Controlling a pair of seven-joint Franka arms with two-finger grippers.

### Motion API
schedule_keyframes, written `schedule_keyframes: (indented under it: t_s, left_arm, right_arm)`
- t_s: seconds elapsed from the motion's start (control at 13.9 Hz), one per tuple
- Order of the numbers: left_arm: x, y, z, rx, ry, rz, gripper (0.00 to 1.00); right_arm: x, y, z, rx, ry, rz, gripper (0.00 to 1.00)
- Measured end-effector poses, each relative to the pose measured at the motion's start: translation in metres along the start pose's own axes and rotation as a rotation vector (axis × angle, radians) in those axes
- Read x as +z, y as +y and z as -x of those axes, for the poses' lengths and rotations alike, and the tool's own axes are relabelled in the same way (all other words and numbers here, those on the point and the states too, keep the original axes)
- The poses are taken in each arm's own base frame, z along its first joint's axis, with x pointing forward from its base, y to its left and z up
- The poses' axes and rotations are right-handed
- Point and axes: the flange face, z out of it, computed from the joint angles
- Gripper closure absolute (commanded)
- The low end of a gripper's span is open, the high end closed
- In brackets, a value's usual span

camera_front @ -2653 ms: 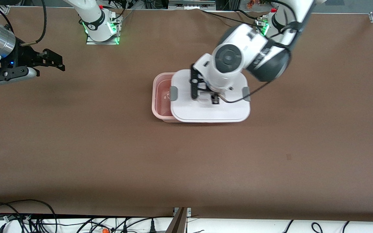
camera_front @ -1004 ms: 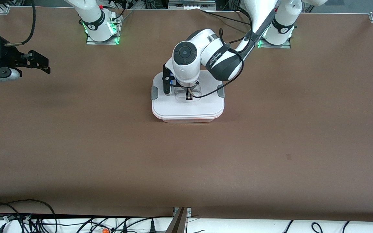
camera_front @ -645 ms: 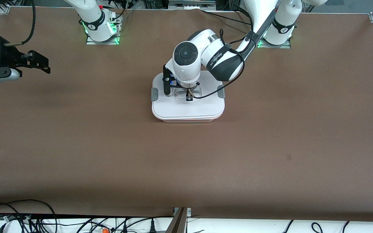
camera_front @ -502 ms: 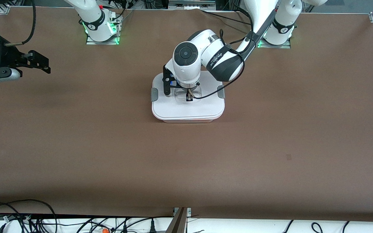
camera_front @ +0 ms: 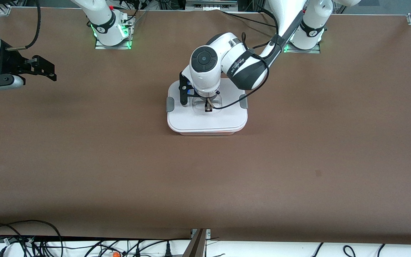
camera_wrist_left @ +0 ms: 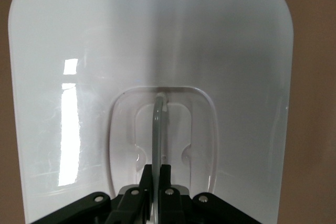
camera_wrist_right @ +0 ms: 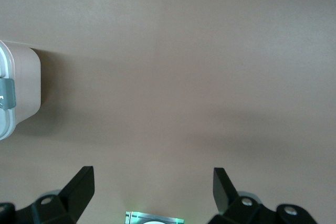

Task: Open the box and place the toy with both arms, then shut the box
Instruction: 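Lower the lid onto the box and press it down with the left gripper, then open the left gripper and release the lid handle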

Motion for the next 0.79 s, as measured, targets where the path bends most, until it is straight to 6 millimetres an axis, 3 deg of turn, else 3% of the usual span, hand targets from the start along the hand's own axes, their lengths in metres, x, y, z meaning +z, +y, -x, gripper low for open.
schedule_keyframes:
  t_s: [0.65, 0.72, 0.79]
  left_arm:
    - [0.004, 0.0103, -0.0096, 0.044, -0.038, -0.038, 1.0]
    - [0.0044, 0.0104, -0.0097, 0.045, -0.039, -0.038, 0.8]
    - [0.0045, 0.0104, -0.0097, 0.045, -0.039, -0.038, 0.01]
  right_arm:
    - [-0.0003, 0.0, -0.0002, 0.0, 0.002, 0.0, 0.0]
    - [-0.0003, 0.0, -0.0002, 0.0, 0.002, 0.0, 0.0]
    - [-0.0002, 0.0, -0.0002, 0.0, 0.002, 0.0, 0.0]
